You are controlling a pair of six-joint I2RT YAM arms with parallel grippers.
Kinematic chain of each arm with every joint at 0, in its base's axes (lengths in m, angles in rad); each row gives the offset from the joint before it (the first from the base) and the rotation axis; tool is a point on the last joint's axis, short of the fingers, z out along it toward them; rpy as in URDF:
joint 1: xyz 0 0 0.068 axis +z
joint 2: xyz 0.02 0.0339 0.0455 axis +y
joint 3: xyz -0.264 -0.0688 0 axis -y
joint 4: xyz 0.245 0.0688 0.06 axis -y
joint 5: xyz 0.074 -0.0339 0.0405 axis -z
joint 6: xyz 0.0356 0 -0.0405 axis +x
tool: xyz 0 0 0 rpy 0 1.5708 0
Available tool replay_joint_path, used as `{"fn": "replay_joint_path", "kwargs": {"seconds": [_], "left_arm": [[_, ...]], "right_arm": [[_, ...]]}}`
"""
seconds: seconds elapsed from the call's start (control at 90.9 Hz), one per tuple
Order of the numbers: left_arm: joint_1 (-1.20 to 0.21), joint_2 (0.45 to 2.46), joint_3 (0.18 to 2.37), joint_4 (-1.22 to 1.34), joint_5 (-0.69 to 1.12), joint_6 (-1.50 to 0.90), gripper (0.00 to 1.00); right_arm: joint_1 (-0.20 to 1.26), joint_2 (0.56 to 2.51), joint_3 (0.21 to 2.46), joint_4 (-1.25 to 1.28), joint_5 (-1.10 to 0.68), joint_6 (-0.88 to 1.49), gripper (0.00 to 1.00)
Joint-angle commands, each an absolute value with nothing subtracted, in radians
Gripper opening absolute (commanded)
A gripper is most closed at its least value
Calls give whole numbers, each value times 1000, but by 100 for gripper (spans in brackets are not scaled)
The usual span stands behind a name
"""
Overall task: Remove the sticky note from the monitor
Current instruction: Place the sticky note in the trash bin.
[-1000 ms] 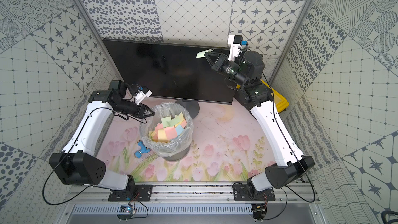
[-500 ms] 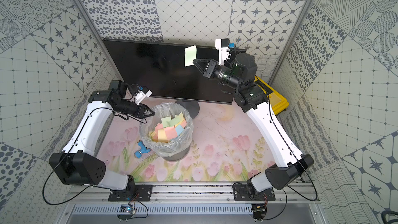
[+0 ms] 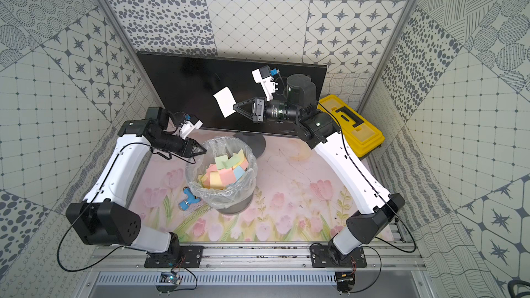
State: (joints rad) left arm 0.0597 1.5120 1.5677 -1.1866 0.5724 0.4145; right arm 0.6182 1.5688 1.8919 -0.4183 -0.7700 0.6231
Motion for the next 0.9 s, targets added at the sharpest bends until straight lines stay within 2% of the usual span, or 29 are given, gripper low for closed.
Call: {"fn": "replay_joint_path", "kwargs": {"seconds": [0.0, 0.594, 0.891], "left_arm": [[57, 1522, 1576, -1201, 560, 444, 33], [58, 1525, 1569, -1197, 555, 445, 33], [57, 1519, 1568, -1200, 552, 445, 33]], "right_arm": [[624, 1568, 1873, -437, -839, 577, 0], [681, 1611, 1890, -681, -886, 413, 0], [718, 1612, 1844, -703, -867, 393, 0]]}}
